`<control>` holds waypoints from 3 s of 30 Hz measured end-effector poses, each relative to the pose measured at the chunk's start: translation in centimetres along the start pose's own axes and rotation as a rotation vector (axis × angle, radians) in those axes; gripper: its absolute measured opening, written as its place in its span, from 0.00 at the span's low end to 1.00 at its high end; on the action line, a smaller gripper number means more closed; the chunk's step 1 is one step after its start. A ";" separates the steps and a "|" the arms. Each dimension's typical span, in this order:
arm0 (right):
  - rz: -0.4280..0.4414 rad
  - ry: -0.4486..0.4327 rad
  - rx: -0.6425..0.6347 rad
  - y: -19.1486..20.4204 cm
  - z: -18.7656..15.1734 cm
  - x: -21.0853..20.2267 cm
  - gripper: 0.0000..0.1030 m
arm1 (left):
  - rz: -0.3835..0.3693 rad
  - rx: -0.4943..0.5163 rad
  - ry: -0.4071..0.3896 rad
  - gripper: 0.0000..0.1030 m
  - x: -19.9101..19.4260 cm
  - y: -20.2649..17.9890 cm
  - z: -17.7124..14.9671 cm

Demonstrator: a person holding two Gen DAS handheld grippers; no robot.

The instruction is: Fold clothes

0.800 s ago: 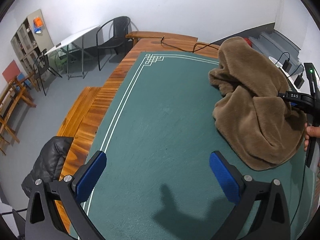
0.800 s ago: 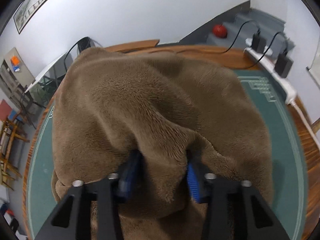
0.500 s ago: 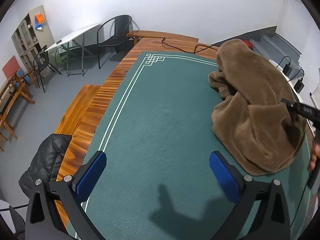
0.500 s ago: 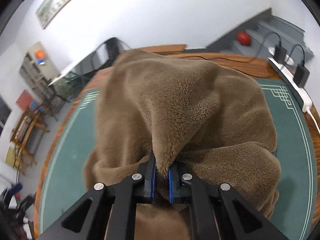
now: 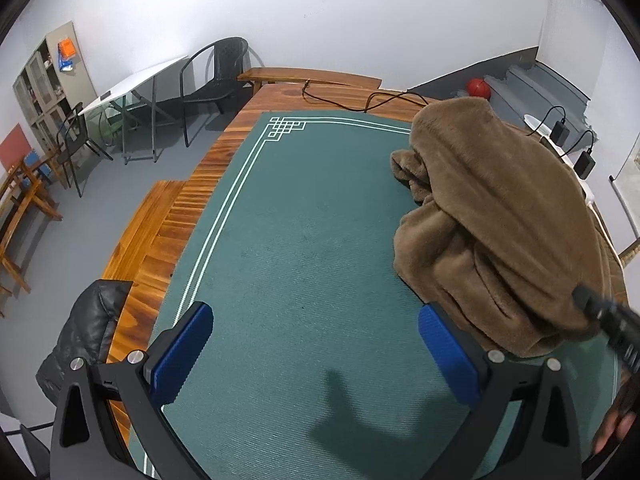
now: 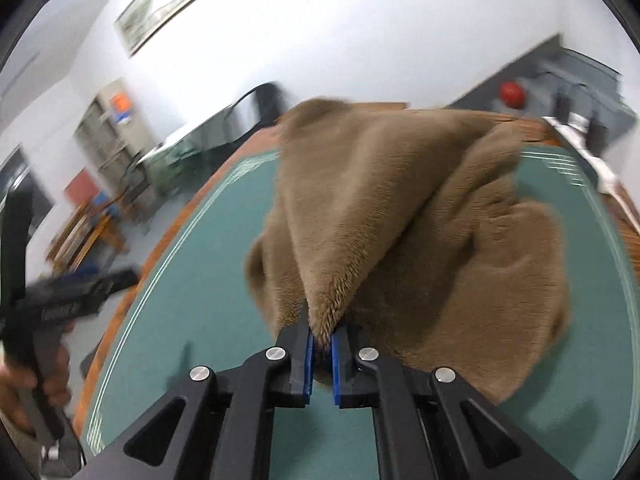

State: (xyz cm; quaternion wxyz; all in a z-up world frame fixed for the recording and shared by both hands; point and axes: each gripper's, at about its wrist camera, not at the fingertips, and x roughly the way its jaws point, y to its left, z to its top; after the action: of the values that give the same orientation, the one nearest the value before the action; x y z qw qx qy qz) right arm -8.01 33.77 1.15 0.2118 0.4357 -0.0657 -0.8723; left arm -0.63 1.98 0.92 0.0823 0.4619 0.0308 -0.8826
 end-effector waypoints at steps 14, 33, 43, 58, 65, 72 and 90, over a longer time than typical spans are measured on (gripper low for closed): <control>-0.139 -0.136 0.271 -11.3 6.0 0.6 0.80 | -0.047 -0.045 -0.034 1.00 0.0 0.8 -0.3; 0.169 -0.080 0.229 -9.9 9.0 4.8 0.13 | -0.008 -0.089 0.004 1.00 -0.5 2.6 -0.8; 0.376 -0.121 -0.220 5.9 1.5 -6.3 0.13 | -0.030 -0.052 -0.039 1.00 -3.5 0.8 -0.8; 0.480 0.235 -0.126 11.4 -13.3 -4.2 0.16 | -0.027 -0.008 -0.027 1.00 -7.1 0.7 -5.8; 0.489 0.249 0.054 7.3 -12.4 -3.9 0.24 | -0.058 0.058 -0.029 1.00 -7.5 -1.7 -9.1; 0.436 0.233 0.002 7.0 -12.9 -5.5 0.71 | -0.052 0.066 -0.007 1.00 -6.9 -3.8 -11.3; 0.205 0.151 0.208 1.9 -14.1 -8.7 0.71 | -0.157 0.415 -0.100 1.00 -7.0 -11.3 -15.2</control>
State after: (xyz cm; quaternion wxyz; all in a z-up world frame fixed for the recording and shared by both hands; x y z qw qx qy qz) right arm 8.35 36.71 -0.55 0.2580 0.5105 -0.1837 -0.7994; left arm 13.64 15.86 -2.32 -0.0819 0.4206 -0.1200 -0.8955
